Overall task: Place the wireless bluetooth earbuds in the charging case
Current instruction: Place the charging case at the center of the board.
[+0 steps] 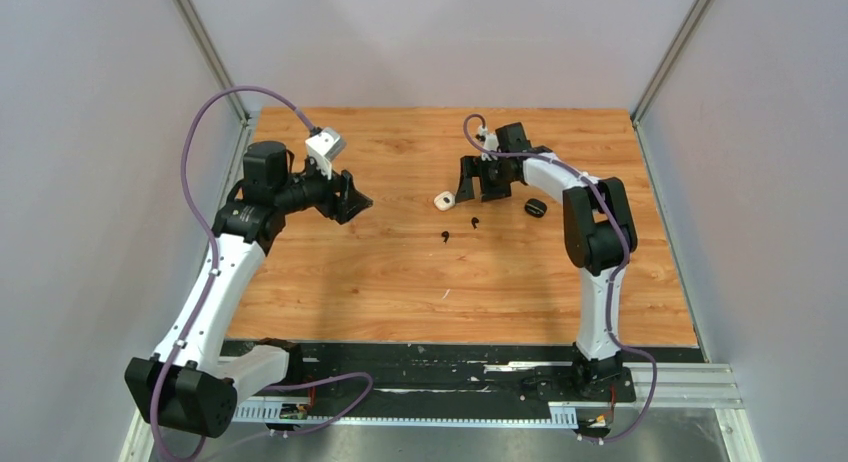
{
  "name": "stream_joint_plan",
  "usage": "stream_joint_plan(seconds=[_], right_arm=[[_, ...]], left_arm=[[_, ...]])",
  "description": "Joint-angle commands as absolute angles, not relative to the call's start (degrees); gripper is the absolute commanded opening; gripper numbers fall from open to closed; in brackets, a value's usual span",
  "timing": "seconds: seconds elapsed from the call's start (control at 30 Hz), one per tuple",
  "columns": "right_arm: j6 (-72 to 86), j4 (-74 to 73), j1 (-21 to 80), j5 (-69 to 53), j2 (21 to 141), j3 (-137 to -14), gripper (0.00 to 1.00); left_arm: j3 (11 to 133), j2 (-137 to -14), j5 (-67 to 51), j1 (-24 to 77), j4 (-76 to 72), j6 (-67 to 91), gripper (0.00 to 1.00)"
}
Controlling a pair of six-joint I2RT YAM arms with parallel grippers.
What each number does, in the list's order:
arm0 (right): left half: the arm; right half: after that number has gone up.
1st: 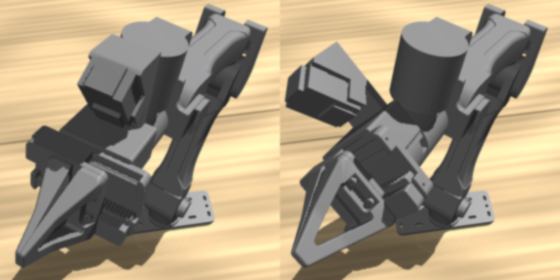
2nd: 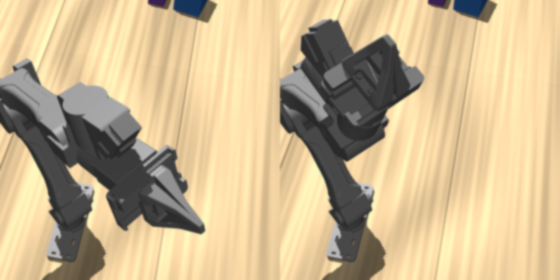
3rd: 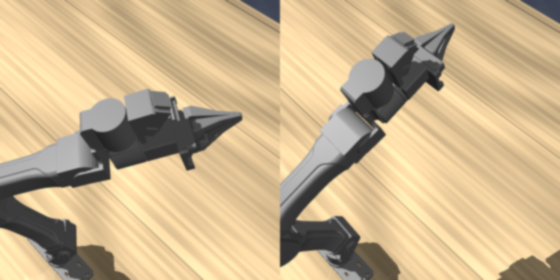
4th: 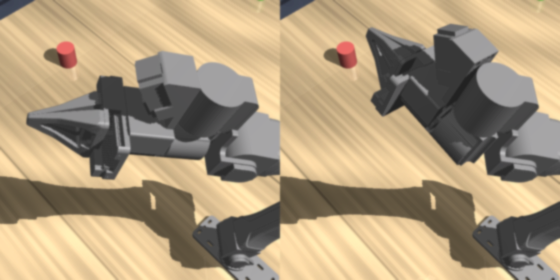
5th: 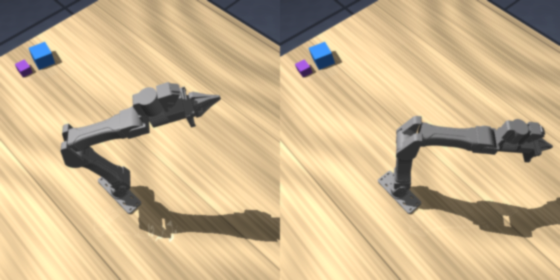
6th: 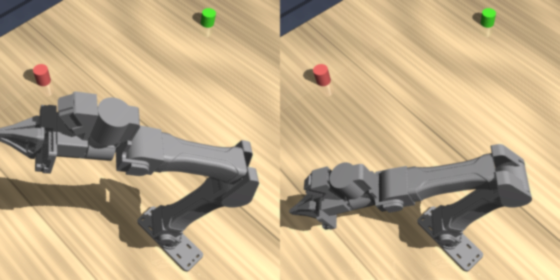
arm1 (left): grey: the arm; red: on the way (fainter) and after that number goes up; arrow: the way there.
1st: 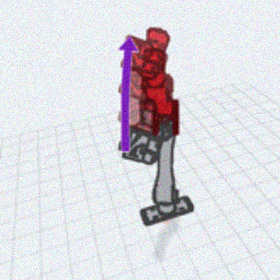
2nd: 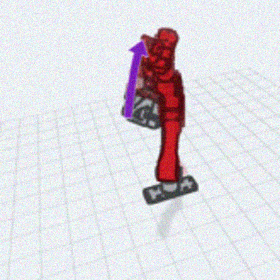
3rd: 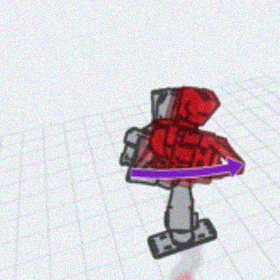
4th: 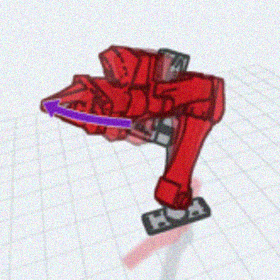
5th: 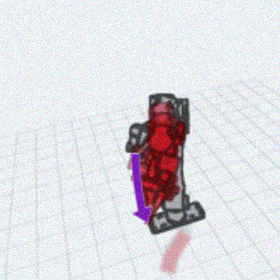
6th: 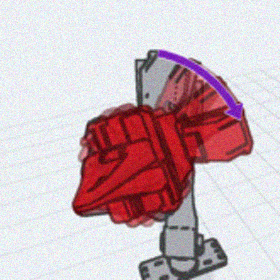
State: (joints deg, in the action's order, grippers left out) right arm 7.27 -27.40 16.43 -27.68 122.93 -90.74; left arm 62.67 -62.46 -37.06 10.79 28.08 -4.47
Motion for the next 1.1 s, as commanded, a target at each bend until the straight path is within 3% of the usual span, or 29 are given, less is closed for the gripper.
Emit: stream_joint_plan(seconds=[0.0, 0.13, 0.33, 0.53, 0.83, 1.07], right_arm=[[2.5, -27.9, 16.5, -16.3, 116.6, -89.5, 0.86], [-4.7, -27.8, 16.3, -13.3, 113.7, -89.4, 0.89], [-9.4, -28.0, 14.1, -18.0, 106.6, -85.2, 0.90], [-14.1, -32.2, 8.0, -24.2, 98.4, -78.3, 0.71], [-33.4, -40.6, 4.6, -20.8, 105.2, -79.9, 0.79], [-39.6, -42.3, 4.7, -16.0, 112.7, -84.0, 0.82]], left_arm=[[61.9, -62.1, -37.2, 10.6, 23.7, -2.2, 0.74], [60.5, -61.6, -33.0, 10.0, 22.6, -1.1, 0.75], [59.3, -61.3, -33.5, 7.8, 23.5, -0.3, 0.75], [60.2, -63.9, -34.4, 7.6, 26.0, -2.8, 0.73], [60.8, -65.1, -36.9, 7.6, 23.6, -1.5, 0.73], [60.3, -64.4, -37.6, 7.6, 23.0, -0.6, 0.73]])
